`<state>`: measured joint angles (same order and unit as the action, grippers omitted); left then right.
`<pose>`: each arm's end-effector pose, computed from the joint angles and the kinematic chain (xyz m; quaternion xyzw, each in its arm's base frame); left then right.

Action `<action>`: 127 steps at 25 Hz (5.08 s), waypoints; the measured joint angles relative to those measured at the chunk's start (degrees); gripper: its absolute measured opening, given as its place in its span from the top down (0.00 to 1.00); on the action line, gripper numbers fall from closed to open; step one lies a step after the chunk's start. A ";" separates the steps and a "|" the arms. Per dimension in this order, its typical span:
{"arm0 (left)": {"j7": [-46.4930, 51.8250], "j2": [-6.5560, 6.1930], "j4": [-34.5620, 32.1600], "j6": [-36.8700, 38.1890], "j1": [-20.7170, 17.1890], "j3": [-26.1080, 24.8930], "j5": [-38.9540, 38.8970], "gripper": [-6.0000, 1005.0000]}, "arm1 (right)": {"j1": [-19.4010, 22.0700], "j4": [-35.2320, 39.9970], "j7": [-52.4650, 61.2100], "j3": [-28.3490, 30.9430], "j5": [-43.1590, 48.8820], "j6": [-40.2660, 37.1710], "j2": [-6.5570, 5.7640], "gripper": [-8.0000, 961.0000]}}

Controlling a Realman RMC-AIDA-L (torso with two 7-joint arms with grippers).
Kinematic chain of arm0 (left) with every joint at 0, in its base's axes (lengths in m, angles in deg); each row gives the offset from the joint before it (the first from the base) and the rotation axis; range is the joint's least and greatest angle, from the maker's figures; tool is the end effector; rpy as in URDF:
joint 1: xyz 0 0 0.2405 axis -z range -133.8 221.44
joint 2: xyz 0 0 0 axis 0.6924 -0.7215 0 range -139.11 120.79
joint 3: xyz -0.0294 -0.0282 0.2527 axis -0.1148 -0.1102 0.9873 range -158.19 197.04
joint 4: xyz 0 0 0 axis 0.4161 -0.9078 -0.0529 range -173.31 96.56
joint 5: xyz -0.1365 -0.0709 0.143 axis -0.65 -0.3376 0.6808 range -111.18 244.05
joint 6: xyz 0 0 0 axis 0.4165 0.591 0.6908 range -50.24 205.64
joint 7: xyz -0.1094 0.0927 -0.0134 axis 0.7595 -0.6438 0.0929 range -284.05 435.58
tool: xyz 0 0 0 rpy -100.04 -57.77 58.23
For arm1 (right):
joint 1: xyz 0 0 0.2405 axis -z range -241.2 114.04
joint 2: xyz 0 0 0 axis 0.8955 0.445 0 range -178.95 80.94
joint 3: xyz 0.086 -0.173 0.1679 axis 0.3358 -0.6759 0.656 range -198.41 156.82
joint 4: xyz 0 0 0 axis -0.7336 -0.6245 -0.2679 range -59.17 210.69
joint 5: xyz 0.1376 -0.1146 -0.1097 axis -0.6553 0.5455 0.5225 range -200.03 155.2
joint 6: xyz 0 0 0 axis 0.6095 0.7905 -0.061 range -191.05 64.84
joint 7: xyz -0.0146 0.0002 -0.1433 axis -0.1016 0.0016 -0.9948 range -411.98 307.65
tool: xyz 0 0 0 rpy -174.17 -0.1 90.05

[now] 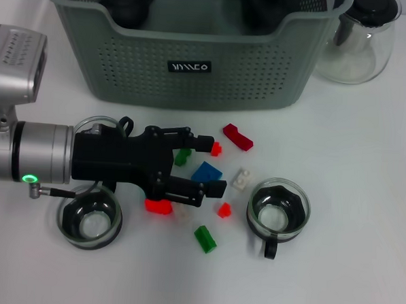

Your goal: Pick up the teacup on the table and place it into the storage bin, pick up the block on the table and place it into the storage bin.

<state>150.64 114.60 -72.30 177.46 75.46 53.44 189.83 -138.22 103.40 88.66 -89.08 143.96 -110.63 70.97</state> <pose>-0.2419 0.2900 -0.0399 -0.9410 -0.1965 -0.2754 0.0095 0.0769 0.4941 -0.0511 -0.9148 0.1309 -0.1713 0.3416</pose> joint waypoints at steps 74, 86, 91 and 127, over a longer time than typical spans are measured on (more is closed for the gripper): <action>-1.47 -0.19 0.00 1.58 -0.66 0.20 0.17 0.19 | 24.82 21.71 -19.10 -7.48 -22.52 -39.99 0.67 0.11; -1.49 -0.18 0.00 1.49 -0.83 0.05 0.35 0.19 | 25.12 21.50 -16.65 -14.93 -22.58 -36.88 0.78 0.17; -1.49 -0.17 0.00 1.52 -0.87 -0.02 0.36 0.19 | 25.13 21.49 -15.67 -16.87 -22.54 -36.48 0.78 0.35; -1.67 -0.27 0.00 1.84 -1.33 0.00 0.08 0.20 | 21.49 55.49 -15.02 11.50 -24.88 -64.15 -2.29 0.93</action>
<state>148.97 114.32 -72.30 179.30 74.12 53.44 189.91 -116.73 158.88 73.64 -77.58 119.08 -174.78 68.68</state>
